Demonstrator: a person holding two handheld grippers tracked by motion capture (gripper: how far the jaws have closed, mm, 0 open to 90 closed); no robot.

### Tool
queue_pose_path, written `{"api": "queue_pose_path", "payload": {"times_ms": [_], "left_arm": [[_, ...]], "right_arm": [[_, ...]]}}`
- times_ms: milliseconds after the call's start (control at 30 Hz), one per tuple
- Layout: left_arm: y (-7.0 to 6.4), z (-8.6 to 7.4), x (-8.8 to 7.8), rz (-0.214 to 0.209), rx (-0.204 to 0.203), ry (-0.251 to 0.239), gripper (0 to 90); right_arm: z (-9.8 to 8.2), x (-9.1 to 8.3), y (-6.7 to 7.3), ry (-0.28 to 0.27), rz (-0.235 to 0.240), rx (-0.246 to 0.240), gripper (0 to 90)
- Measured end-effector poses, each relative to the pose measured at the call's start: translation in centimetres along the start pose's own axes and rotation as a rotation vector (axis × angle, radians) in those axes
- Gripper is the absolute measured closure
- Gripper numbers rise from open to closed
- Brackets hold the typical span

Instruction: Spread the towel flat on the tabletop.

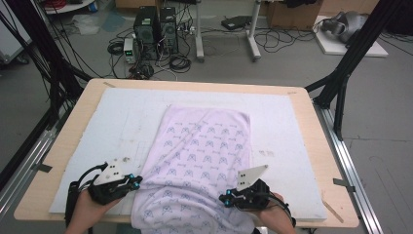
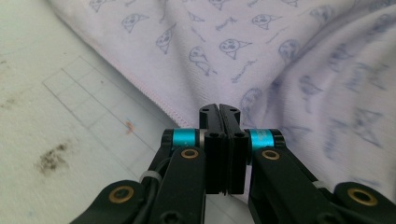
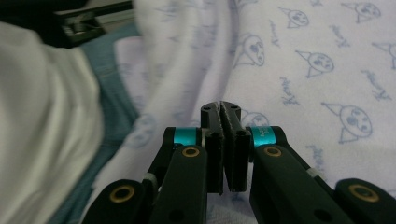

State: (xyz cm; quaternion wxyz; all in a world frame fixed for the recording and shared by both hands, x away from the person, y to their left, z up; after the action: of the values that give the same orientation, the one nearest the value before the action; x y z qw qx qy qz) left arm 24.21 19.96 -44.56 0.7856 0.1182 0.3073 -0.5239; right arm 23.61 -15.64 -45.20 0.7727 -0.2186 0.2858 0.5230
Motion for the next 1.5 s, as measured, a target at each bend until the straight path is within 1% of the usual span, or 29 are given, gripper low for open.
{"api": "queue_pose_path", "payload": {"times_ms": [33,67,100,167,200,267,333,400,433,467,533,567,600,633,667,700,733,800,867,967,1067,1167,1233,1267,1300,1333,1367,1433,1500], "left_arm": [[-0.5,-0.1,-0.3,-0.011,0.0,0.001,88.5],[-0.8,-0.1,-0.6,-0.022,0.006,0.001,88.4],[-0.9,0.1,-0.7,-0.034,0.012,0.004,88.0],[-0.4,0.7,-0.7,-0.034,0.021,-0.014,81.1],[0.3,1.3,-0.6,-0.024,0.028,-0.024,74.2],[2.3,2.4,0.1,0.01,0.033,-0.039,63.3],[4.4,3.3,1.5,0.022,0.032,-0.043,60.0],[6.0,3.7,3.2,0.027,0.009,-0.029,54.9],[6.6,3.6,4.0,0.026,0.006,-0.005,55.1],[7.0,3.4,4.8,0.012,-0.008,0.021,55.0],[7.2,2.7,6.3,-0.013,-0.016,0.103,57.5],[7.2,2.6,6.5,-0.02,-0.007,0.096,59.9],[7.0,2.7,6.5,-0.035,-0.016,0.092,67.9],[6.9,2.7,6.5,-0.03,-0.001,0.1,76.3],[6.6,2.7,6.6,-0.021,0.006,0.107,85.9],[6.5,2.8,6.6,-0.009,0.015,0.116,87.6],[6.4,2.8,6.6,-0.006,0.013,0.12,88.2],[6.2,2.7,6.2,-0.001,0.011,0.128,88.6],[5.9,2.7,5.5,0.004,0.009,0.109,88.7],[5.1,2.5,4.1,-0.004,0.001,0.061,88.7],[4.1,1.4,2.8,-0.02,-0.014,0.046,88.7],[3.0,0.7,1.5,-0.064,-0.029,0.017,88.7],[2.5,0.6,0.7,-0.101,-0.03,-0.002,88.5],[2.5,0.8,0.4,-0.101,-0.025,-0.008,87.4],[2.9,1.2,0.3,-0.079,-0.021,-0.015,82.6],[3.6,1.7,0.3,-0.057,-0.022,-0.019,74.8],[4.3,2.3,0.4,-0.043,-0.022,-0.031,72.5],[6.3,3.6,1.1,0.015,-0.026,-0.041,67.4],[8.3,4.5,2.3,0.056,-0.049,-0.057,65.1]], "right_arm": [[0.1,-0.4,0.3,-0.003,0.018,0.001,86.9],[0.3,-0.7,0.5,-0.017,0.044,0.006,80.4],[0.5,-1.1,0.4,-0.026,0.049,0.023,76.1],[0.9,-1.8,-0.6,-0.036,-0.005,0.028,72.0],[1.2,-2.0,-1.6,-0.036,-0.042,0.026,70.3],[1.6,-2.3,-4.2,-0.021,-0.131,0.057,67.6],[1.8,-1.9,-7.1,-0.02,-0.205,0.081,64.9],[1.5,-1.0,-9.2,0.0,-0.22,0.126,62.0],[1.2,-0.4,-9.7,0.031,-0.226,0.135,61.9],[0.9,0.3,-9.9,0.056,-0.219,0.131,61.9],[0.2,1.4,-9.6,0.089,-0.21,0.122,62.5],[-0.1,1.8,-9.3,0.107,-0.2,0.122,63.0],[-0.5,2.2,-9.0,0.129,-0.201,0.127,64.3],[-0.9,2.6,-8.8,0.142,-0.207,0.128,66.8],[-1.1,2.7,-8.6,0.117,-0.227,0.136,74.9],[-1.2,2.6,-8.5,0.104,-0.235,0.142,82.5],[-1.3,2.6,-8.5,0.099,-0.209,0.151,88.0],[-1.3,2.6,-8.3,0.102,-0.216,0.137,88.9],[-1.1,2.4,-7.9,0.101,-0.193,0.121,89.2],[-0.8,1.5,-6.8,0.074,-0.16,0.108,89.4],[-0.4,0.6,-4.8,0.05,-0.115,0.08,89.4],[-0.3,-0.6,-3.0,0.037,-0.072,0.058,89.2],[-0.1,-1.4,-2.3,0.02,-0.057,0.062,87.4],[0.1,-1.9,-2.3,-0.001,-0.04,0.071,78.8],[0.3,-2.4,-2.7,-0.017,-0.059,0.085,76.8],[0.6,-2.9,-3.5,-0.017,-0.097,0.082,75.4],[0.9,-3.2,-4.6,-0.016,-0.142,0.079,73.1],[1.5,-3.3,-7.3,-0.012,-0.232,0.099,71.3],[1.7,-2.7,-10.1,-0.005,-0.29,0.115,68.3]]}}
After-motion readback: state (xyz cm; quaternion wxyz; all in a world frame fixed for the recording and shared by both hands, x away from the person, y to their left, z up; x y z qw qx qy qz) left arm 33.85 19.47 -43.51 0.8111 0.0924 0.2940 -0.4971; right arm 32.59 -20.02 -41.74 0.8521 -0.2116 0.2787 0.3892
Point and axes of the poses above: each handheld gripper's, and its own axes: x roughly forward along the jaws, z roughly out of its top, y roughly to its left, the point moved 5 cm from there along x, roughly forward along the jaws, and after that the axes turned 15 degrees about -z, right-handed, at the moved point
